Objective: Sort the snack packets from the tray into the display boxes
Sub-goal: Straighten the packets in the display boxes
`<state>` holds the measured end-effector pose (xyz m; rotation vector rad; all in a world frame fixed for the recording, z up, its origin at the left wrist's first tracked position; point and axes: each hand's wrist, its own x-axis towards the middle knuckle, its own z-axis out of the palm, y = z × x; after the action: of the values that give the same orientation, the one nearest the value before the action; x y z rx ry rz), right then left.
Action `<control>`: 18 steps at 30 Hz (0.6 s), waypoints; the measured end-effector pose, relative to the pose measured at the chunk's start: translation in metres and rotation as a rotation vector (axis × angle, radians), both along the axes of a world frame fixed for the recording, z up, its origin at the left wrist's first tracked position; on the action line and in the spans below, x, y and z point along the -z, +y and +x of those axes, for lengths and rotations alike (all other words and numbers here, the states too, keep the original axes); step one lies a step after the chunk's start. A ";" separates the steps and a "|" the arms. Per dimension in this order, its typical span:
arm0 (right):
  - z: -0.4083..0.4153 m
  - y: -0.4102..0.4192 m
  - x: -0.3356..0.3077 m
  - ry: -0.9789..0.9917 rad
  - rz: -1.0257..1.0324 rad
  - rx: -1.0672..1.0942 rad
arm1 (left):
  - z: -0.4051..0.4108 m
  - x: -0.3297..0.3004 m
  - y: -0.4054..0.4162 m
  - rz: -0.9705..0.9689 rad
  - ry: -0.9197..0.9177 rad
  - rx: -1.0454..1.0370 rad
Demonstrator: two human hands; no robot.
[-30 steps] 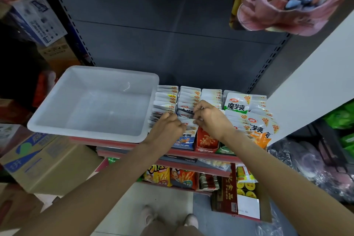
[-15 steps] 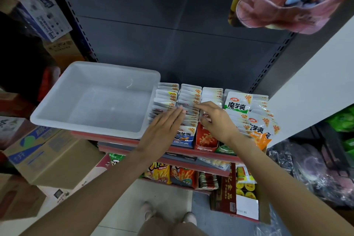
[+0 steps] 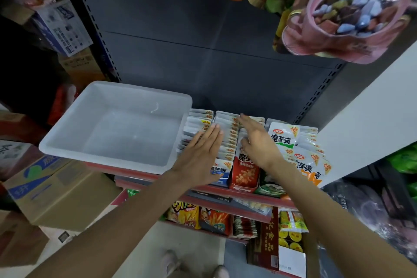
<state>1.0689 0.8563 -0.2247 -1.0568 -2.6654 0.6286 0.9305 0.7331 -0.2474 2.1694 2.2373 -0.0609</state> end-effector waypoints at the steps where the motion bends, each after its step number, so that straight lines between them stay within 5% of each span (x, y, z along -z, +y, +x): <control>1: -0.006 0.008 0.000 -0.049 0.058 -0.014 | -0.004 -0.003 0.006 -0.022 0.012 0.011; 7: -0.056 0.045 0.008 -0.253 0.226 -0.017 | -0.021 -0.002 0.018 -0.095 -0.075 0.056; 18: -0.073 0.071 0.009 -0.134 -0.017 -0.103 | -0.020 0.013 0.017 -0.076 -0.110 0.023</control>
<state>0.9958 0.9272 -0.2332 -1.0046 -2.8501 0.6216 0.9106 0.7504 -0.2603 2.1065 2.1160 -0.0265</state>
